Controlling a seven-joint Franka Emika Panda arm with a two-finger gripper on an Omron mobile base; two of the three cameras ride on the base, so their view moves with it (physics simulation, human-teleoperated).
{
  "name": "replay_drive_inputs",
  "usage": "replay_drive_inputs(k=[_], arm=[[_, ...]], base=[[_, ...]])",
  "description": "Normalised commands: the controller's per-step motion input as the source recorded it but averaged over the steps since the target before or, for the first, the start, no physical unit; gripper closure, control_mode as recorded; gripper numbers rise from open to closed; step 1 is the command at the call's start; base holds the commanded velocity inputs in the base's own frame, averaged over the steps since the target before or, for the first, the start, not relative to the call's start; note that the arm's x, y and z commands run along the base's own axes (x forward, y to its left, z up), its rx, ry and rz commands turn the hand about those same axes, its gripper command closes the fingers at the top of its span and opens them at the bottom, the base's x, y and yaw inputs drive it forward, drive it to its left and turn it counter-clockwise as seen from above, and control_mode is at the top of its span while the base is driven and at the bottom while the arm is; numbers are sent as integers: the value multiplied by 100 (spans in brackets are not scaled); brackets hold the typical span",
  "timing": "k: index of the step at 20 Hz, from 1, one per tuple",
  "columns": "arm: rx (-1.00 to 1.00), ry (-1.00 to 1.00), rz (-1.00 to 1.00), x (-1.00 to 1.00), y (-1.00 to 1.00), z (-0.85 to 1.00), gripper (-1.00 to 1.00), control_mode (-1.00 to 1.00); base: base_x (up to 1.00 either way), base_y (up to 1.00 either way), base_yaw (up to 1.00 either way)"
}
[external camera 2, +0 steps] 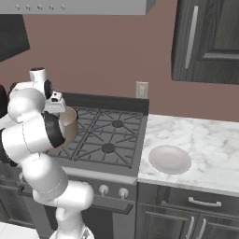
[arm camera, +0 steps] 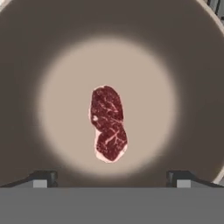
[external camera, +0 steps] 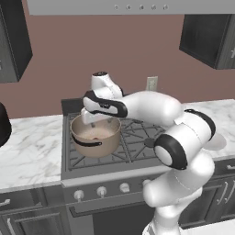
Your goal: Retrieve the frozen meat and place it in the pot on a burner. Then turn the burner on.
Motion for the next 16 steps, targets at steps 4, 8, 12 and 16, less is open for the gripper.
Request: replay_drive_inputs(k=[4,8,12,16], arm=[[0,-2,0,-66,0,39,-100,-100],[0,-3,-7,-100,0,17,-100,-100],[0,-6,-9,-100,-6,14,-100,-100],[0,-8,-9,-100,-8,4,-100,-100]], base=[[0,0,0],[0,0,0],[0,0,0],[0,0,0]])
